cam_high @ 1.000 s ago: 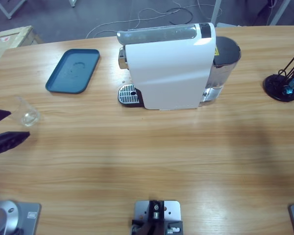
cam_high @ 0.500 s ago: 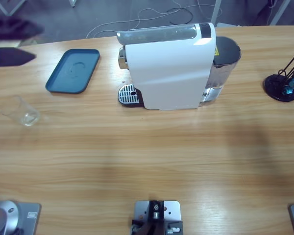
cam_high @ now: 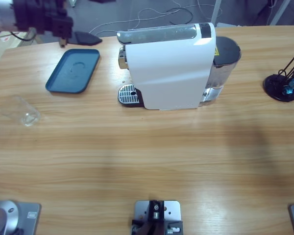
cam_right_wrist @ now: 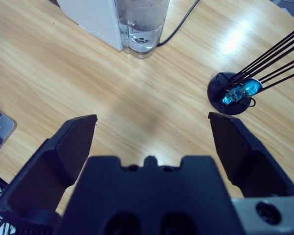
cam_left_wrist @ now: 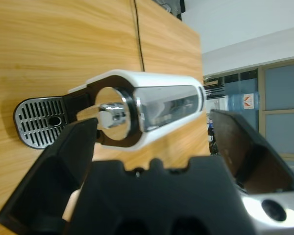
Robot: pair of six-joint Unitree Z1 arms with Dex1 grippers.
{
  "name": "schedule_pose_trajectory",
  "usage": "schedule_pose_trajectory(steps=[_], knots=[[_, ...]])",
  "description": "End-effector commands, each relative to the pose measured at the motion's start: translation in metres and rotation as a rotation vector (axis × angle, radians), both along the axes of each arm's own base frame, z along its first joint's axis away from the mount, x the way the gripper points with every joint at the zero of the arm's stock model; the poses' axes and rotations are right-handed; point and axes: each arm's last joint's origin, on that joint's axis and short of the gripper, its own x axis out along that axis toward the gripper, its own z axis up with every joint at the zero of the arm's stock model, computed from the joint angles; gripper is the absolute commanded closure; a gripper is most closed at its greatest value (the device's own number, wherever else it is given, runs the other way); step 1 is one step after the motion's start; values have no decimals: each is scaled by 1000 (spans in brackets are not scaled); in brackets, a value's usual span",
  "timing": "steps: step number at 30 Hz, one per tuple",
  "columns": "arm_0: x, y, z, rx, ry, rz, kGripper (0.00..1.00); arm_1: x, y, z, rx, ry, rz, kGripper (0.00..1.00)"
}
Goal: Pour coffee
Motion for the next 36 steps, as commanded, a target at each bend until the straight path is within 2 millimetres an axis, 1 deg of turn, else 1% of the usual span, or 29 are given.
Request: schedule_pose_trajectory(steps=[1, 3, 5, 6, 7, 10, 14, 17, 23, 27, 31, 36], knots=[[23, -12, -38, 20, 96, -34, 157, 3, 1, -1, -2, 22, -15, 0], [29, -18, -46, -3, 119, -73, 197, 3, 2, -1, -3, 23, -15, 0], [32, -22, -51, -26, 135, -107, 199, 2, 1, -1, -3, 24, -15, 0], [33, -24, -51, -43, 135, -125, 258, 2, 1, -1, -4, 25, -15, 0], [34, -25, -50, -52, 132, -135, 352, 2, 1, -2, -5, 26, -15, 0], [34, -24, -48, -55, 121, -141, 561, 3, 2, -2, -6, 27, -15, 4], [28, -18, -34, -67, 75, -141, 997, 4, 3, -3, -8, 31, -14, 9], [24, -14, -26, -73, 47, -136, 1000, 4, 3, -3, -9, 33, -14, 9], [20, -13, -20, -91, 36, -146, 1000, 4, 3, -4, -9, 32, -14, 13], [13, -13, -1, -131, -27, -155, 1000, 6, 4, -4, -12, 35, -15, 11], [3, -13, 33, -170, -125, -144, 1000, 6, 5, -1, -10, 32, -15, 9], [-10, -6, 89, -201, -239, -94, 1000, 7, 4, -3, -14, 28, -21, 13]])
